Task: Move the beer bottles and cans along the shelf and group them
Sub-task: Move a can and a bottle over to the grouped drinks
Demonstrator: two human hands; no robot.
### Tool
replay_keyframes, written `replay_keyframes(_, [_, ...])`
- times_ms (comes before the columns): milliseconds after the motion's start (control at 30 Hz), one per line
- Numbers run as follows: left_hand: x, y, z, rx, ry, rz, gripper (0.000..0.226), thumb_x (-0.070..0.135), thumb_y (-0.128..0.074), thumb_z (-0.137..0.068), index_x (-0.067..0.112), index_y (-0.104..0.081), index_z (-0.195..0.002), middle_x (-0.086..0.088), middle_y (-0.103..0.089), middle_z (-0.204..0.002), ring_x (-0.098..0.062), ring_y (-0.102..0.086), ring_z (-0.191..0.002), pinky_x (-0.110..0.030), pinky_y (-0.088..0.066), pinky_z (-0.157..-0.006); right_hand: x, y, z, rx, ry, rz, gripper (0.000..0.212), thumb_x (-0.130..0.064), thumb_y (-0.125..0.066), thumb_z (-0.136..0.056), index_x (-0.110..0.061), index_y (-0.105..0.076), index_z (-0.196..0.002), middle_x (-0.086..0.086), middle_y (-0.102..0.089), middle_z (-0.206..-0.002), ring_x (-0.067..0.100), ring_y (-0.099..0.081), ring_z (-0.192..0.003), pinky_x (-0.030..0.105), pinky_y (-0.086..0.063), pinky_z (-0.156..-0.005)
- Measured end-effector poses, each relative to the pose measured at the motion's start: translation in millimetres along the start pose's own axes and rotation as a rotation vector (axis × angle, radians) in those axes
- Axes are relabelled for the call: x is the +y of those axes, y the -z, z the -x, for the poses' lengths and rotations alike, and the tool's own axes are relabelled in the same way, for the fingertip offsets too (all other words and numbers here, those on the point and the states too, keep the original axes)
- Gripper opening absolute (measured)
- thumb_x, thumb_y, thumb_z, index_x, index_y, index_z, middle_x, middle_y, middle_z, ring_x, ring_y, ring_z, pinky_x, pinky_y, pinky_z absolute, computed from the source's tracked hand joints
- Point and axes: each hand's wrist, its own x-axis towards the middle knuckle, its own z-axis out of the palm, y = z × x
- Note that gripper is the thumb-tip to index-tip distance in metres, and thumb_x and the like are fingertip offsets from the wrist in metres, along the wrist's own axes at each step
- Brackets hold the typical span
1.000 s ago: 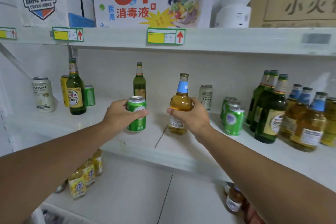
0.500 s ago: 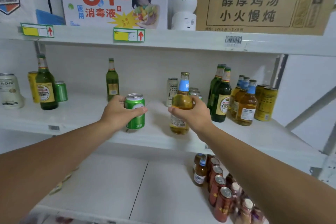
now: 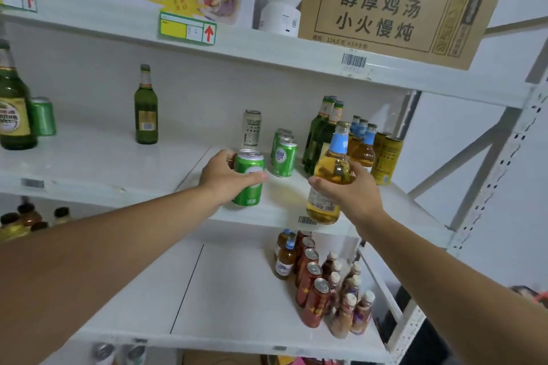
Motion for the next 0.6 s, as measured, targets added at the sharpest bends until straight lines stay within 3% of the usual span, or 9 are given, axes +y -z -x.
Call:
replay_keyframes(267, [7.3, -74.4, -29.2, -0.034, -0.012, -0.1, 0.069, 0.038, -0.104, -0.067, 0.024, -0.072, -0.126, 0.004, -0.077, -0.122, -0.02, -0.074, -0.112, -0.045, -0.06, -0.105, 27.5, 52.1, -24.7, -0.007, 0.017, 0.024, 0.068, -0.048, -0.099, -0.07, -0.033, -0.064, -0.127, -0.012, -0.076, -0.114, 0.01, -0.073, -0.107, 0.044, -0.062, -0.099])
replay_keyframes(367, [6.4, -102.6, -41.0, -0.002, -0.006, -0.1, 0.064, 0.033, -0.103, -0.071, 0.022, -0.073, -0.125, 0.005, -0.074, -0.116, -0.02, -0.072, -0.109, -0.039, -0.059, -0.101, 41.0, 69.4, -40.4, -0.016, 0.019, 0.051, 0.073, -0.047, -0.098, -0.072, -0.034, -0.058, -0.132, -0.011, -0.072, -0.12, 0.016, -0.07, -0.113, 0.044, -0.06, -0.1])
replay_keyframes(467, [1.1, -123.2, -53.9, 0.045, 0.017, -0.094, 0.063, 0.032, -0.103, -0.071, 0.02, -0.073, -0.126, 0.004, -0.074, -0.115, -0.019, -0.071, -0.105, -0.033, -0.056, -0.092, 53.7, 85.6, -55.0, -0.014, 0.03, 0.076, 0.074, -0.047, -0.098, -0.074, -0.03, -0.059, -0.135, -0.012, -0.07, -0.118, 0.015, -0.069, -0.111, 0.036, -0.058, -0.091])
replay_keyframes(600, [-4.3, -136.5, -71.6, 0.09, 0.028, -0.115, 0.063, 0.035, -0.105, -0.068, 0.022, -0.074, -0.122, 0.002, -0.078, -0.117, -0.021, -0.074, -0.105, -0.038, -0.062, -0.093, 73.4, 104.7, -75.3, 0.005, 0.016, 0.066, 0.074, -0.047, -0.099, -0.072, -0.028, -0.063, -0.133, -0.01, -0.074, -0.116, 0.013, -0.071, -0.108, 0.04, -0.062, -0.093])
